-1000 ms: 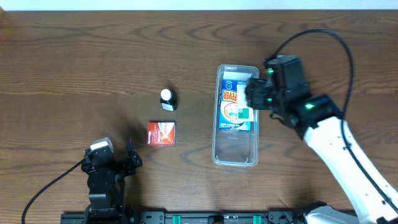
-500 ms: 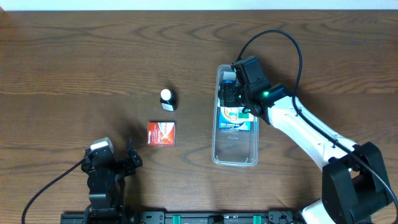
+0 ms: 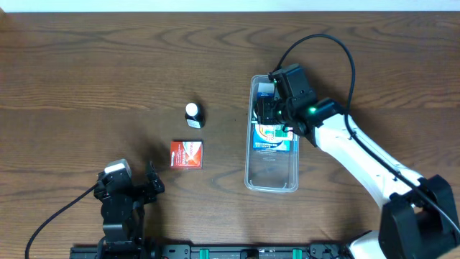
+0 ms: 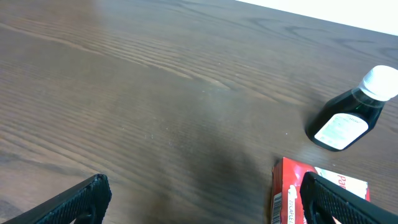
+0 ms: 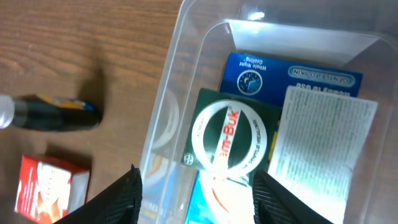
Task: Pack container
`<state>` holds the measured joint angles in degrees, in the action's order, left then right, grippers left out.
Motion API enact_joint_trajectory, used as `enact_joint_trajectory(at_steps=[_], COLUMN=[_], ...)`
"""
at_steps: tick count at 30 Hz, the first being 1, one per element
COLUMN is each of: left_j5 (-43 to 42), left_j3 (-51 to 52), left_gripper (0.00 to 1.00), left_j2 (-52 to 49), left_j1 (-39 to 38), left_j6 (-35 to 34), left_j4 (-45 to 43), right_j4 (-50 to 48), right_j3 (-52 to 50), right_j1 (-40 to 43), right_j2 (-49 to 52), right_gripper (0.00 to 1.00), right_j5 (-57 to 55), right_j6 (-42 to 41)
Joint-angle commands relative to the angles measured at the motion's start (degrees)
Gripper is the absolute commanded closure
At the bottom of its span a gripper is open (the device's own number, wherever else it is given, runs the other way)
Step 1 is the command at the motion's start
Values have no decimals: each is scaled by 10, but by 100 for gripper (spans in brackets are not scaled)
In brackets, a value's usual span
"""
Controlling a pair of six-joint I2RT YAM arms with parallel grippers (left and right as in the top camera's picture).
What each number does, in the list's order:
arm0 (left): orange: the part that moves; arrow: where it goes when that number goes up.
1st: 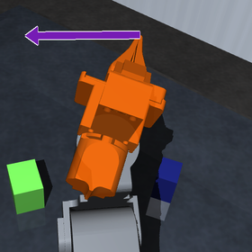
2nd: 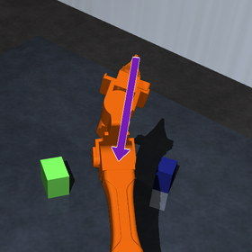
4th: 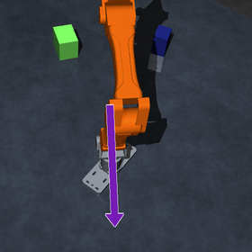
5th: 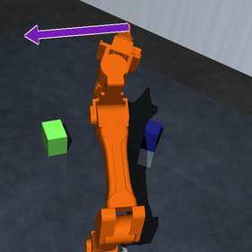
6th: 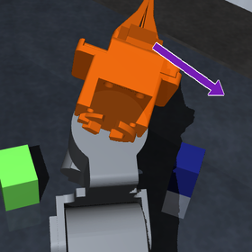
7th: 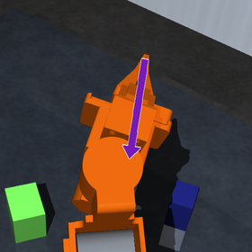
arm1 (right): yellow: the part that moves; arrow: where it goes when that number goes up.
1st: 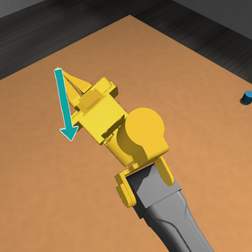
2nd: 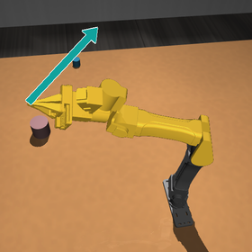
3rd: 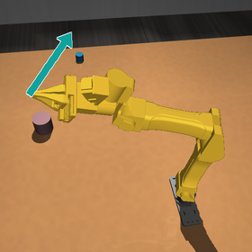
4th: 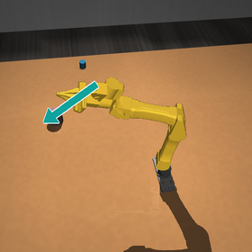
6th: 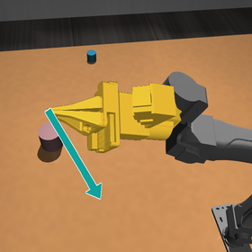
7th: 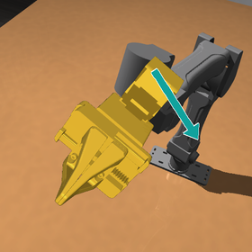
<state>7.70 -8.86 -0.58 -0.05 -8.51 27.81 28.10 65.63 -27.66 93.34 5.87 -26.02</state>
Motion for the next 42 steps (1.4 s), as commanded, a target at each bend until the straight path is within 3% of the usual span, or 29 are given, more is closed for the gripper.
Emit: enact_joint_trajectory(at_steps=[1, 6, 11, 18, 27, 36, 42], left_j5=[5, 5, 5, 5, 5, 4, -9], left_j3=[10, 10, 10, 10, 10, 10, 10], left_gripper=[2, 2, 2, 2, 2, 2, 2], left_j2=[2, 2, 2, 2, 2, 2, 2], left_j1=[3, 3, 3, 3, 3, 3, 2], left_j6=[10, 10, 10, 10, 10, 10, -4], left_j4=[0, 0, 0, 0, -1, -1, -12], right_j4=[21, 89, 146, 228, 259, 249, 247], right_j3=[8, 11, 11, 10, 10, 10, 10], right_j1=[3, 58, 169, 272, 276, 263, 261], right_j2=[-61, -197, -308, -336, -315, -312, -312], right_gripper=[41, 34, 34, 29, 22, 27, 23], right_j5=[1, -16, -27, -26, -27, 21, 20], right_j6=[41, 37, 23, 23, 30, 77, 83])
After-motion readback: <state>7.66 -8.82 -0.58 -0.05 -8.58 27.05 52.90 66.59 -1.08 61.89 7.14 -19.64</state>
